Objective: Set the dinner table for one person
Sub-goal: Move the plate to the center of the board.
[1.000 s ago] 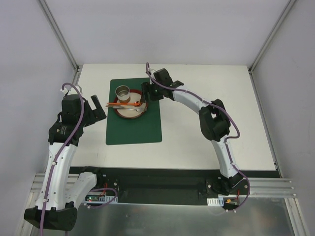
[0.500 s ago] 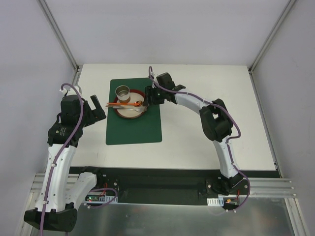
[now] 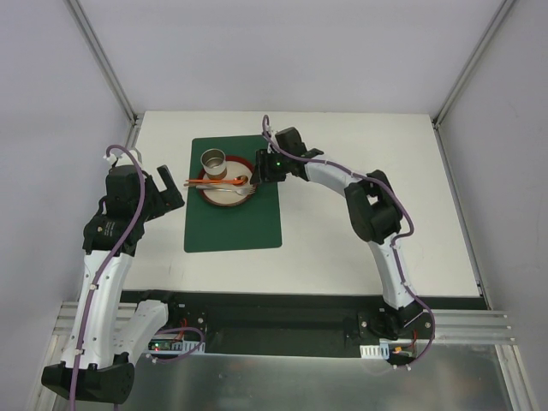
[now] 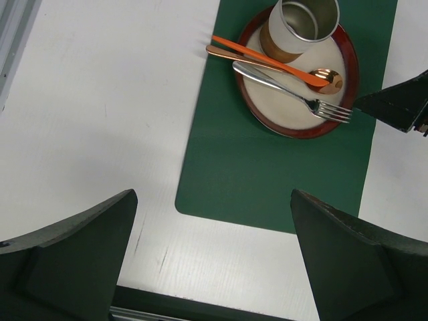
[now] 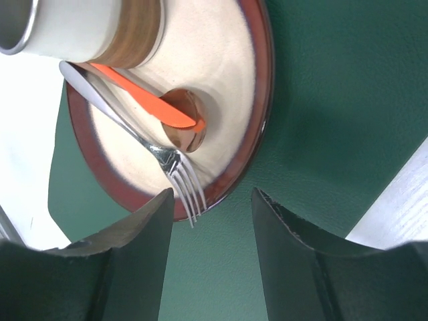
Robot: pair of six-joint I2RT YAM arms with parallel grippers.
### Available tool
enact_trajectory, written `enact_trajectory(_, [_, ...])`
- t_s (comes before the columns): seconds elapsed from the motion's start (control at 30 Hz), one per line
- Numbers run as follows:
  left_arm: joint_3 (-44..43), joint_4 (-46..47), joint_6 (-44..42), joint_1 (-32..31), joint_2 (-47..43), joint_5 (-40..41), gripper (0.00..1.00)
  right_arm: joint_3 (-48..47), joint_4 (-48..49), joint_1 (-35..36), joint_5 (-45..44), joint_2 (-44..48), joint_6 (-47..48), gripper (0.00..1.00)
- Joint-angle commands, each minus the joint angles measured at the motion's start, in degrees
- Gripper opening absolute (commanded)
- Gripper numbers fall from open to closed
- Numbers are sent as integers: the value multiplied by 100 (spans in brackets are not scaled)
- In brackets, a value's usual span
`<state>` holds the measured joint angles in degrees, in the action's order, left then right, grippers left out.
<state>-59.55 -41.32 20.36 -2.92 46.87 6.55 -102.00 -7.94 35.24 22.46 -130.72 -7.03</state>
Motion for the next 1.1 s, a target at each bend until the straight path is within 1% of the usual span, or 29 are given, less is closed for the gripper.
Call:
enact_trajectory(0.0, [-127, 54, -32, 28, 15, 110, 99, -128, 390, -70, 311, -129, -255, 53])
enact_trajectory(0.13, [-145, 45, -41, 28, 50, 136, 99, -206, 469, -105, 400, -270, -343, 50])
enact_trajectory(0.17, [-145, 45, -41, 28, 67, 136, 99, -259, 487, -114, 417, -340, -361, 47])
enact_trajectory(0.27, [-162, 54, -41, 28, 103, 136, 99, -329, 469, -132, 461, -419, -396, 44])
enact_trajectory(0.5, [-154, 54, -32, 28, 164, 172, 99, -470, 469, -167, 575, -595, -475, 42])
enact_trajectory(0.53, [-153, 54, -32, 28, 173, 189, 99, -505, 469, -184, 593, -622, -492, 40])
enact_trajectory(0.63, [-145, 54, -32, 28, 217, 215, 99, -637, 469, -193, 672, -735, -545, 30])
enact_trajectory(0.67, [-145, 45, -32, 28, 226, 224, 99, -663, 452, -202, 681, -753, -580, 20])
enact_trajectory(0.7, [-153, 45, -32, 28, 226, 224, 99, -699, 434, -202, 690, -780, -598, 14])
enact_trajectory(0.73, [-153, 45, -32, 28, 226, 224, 99, -760, 399, -211, 698, -806, -615, 1])
enact_trajectory(0.87, [-171, 45, -50, 28, 191, 251, 99, -691, 390, -237, 681, -780, -668, 1])
enact_trajectory(0.93, [-180, 45, -41, 28, 182, 259, 99, -576, 390, -246, 523, -684, -634, 1])
enact_trajectory(1.07, [-180, 45, -15, 28, 199, 163, 99, -138, 408, -325, 294, -376, -519, 1])
